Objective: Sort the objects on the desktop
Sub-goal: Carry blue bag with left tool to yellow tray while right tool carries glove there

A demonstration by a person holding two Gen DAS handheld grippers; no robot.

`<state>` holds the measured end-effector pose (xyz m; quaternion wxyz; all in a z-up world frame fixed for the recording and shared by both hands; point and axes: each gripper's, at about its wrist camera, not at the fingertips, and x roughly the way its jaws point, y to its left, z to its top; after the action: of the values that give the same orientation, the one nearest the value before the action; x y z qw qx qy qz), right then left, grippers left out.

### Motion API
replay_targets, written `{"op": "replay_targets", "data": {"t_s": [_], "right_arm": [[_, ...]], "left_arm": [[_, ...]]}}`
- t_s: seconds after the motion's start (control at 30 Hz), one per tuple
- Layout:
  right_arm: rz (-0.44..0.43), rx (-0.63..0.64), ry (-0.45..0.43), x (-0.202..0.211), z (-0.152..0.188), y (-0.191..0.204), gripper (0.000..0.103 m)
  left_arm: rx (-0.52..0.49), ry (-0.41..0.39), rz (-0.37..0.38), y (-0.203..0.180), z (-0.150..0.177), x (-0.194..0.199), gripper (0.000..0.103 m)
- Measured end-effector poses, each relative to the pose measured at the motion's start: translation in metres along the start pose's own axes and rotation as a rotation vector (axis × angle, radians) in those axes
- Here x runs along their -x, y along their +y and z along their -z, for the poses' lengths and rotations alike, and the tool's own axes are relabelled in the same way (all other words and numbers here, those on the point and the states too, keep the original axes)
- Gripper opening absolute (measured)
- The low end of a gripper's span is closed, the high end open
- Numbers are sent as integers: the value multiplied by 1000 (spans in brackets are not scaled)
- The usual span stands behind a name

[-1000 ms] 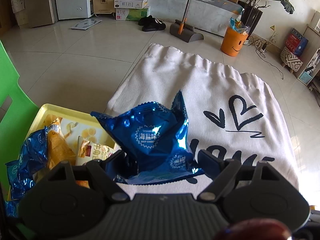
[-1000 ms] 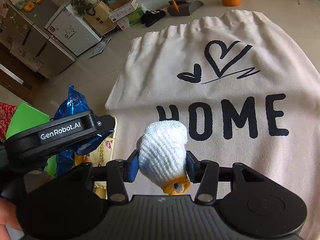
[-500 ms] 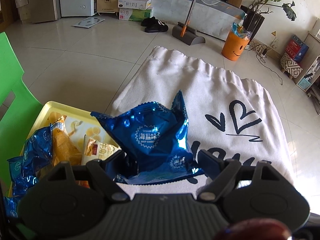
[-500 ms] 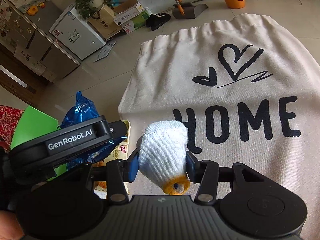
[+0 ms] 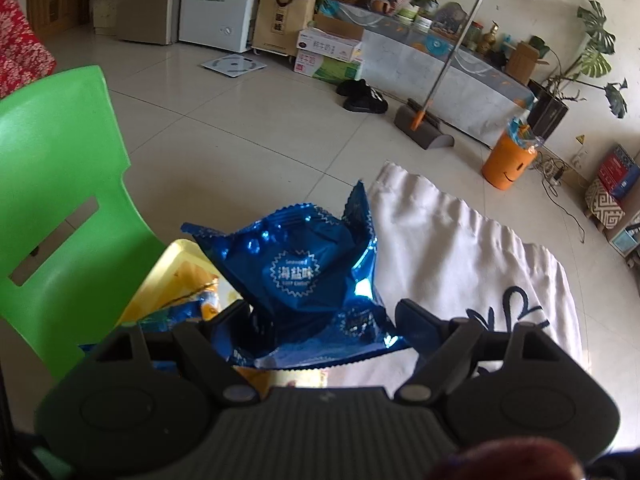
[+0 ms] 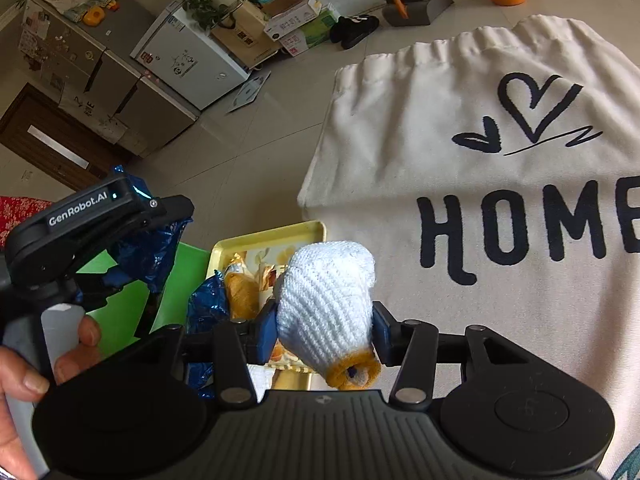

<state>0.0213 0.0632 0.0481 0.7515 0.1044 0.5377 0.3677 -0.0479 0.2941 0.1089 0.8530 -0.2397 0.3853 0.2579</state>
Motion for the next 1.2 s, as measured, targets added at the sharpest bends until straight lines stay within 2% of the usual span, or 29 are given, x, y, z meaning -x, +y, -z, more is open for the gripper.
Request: {"op": "replay_targets", "data": {"t_s": [0.17,0.27,0.4,0.6,0.8,0.83,0.9,1.03,1.2], "right_arm": [[-65,41,107,-33,19,23,48],[-110,31,188,-56,32,29,48],[-114,53,268,-83,53,40,48],[-153,146,376,-114,87,62,48],[-146,192,378,-131,96,74,50],[-143,196,374,-133,97,75,50],[-140,195,380,-138,100,74,52],[-129,166,392,-140,98,70,62],[-131,117,345,-132,87,61,63]], "left_arm": [[19,-11,-102,31,-11,-11,82],[51,24,-105,46,-12,-25,82],[83,62,-106,60,-13,-40,82],[85,87,-187,80,-11,-52,82],[93,155,-194,89,3,-58,82],[92,162,-191,88,3,-58,83],[99,181,-189,84,5,-59,93],[60,165,-176,74,5,-54,95],[86,131,-158,69,1,-43,99]]}}
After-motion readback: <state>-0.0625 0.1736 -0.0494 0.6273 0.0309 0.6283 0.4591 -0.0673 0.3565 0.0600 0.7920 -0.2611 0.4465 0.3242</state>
